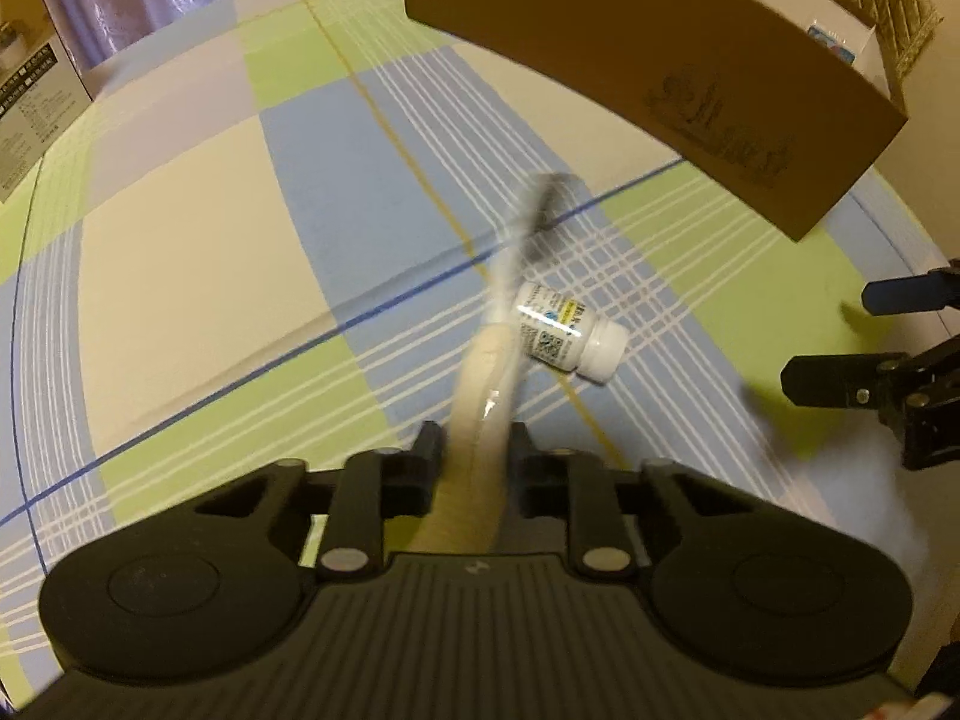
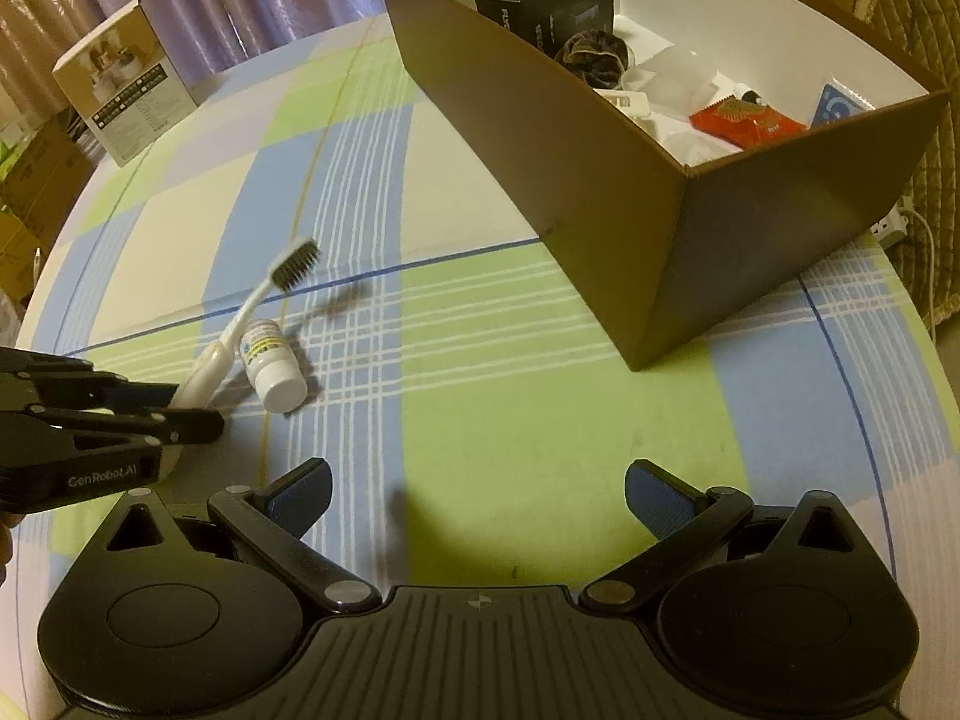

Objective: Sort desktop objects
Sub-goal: 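Grasp the white toothbrush with the left tool while the right tool grasps the white bottle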

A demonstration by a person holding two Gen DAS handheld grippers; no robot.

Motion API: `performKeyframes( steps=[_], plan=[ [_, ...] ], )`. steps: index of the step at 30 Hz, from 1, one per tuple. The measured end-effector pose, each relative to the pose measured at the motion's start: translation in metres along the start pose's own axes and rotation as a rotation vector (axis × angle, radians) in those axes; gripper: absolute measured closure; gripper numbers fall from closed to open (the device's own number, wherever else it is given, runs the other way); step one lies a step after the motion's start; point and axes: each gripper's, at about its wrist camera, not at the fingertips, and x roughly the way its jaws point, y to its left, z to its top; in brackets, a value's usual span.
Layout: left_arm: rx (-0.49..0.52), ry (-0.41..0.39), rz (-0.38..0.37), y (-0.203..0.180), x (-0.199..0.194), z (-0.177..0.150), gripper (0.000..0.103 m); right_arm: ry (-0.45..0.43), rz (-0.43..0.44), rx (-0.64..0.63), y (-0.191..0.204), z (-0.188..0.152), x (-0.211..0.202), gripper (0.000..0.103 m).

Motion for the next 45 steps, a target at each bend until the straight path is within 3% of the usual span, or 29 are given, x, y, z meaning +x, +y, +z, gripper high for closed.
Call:
performKeyframes(
  steps=[5, 16, 22, 26, 33, 41, 45],
  plan=[
    [-0.048, -0.044, 0.018, 0.013, -0.010, -0.001, 0.085, -0.003, 0.009, -0.013, 0.004, 0.003, 0.000, 0.002],
    [-0.209, -0.008, 0.207, 0.067, -0.018, -0.027, 0.085, -0.020, 0.069, -0.092, 0.027, 0.010, 0.010, 0.002],
    [-0.293, 0.005, 0.196, 0.084, -0.023, -0.039, 0.084, -0.043, 0.124, -0.197, 0.049, 0.018, 0.022, 0.002],
    [-0.301, 0.007, 0.194, 0.085, -0.025, -0.039, 0.081, -0.055, 0.163, -0.290, 0.067, 0.024, 0.034, 0.022],
    [-0.299, 0.000, 0.176, 0.087, -0.019, -0.034, 0.078, -0.045, 0.178, -0.364, 0.088, 0.031, 0.059, 0.042],
    [-0.294, -0.003, 0.170, 0.089, -0.017, -0.029, 0.078, -0.043, 0.172, -0.434, 0.100, 0.028, 0.069, 0.074],
    [-0.293, -0.006, 0.167, 0.089, -0.018, -0.031, 0.078, -0.037, 0.165, -0.433, 0.098, 0.023, 0.066, 0.079]
  ],
)
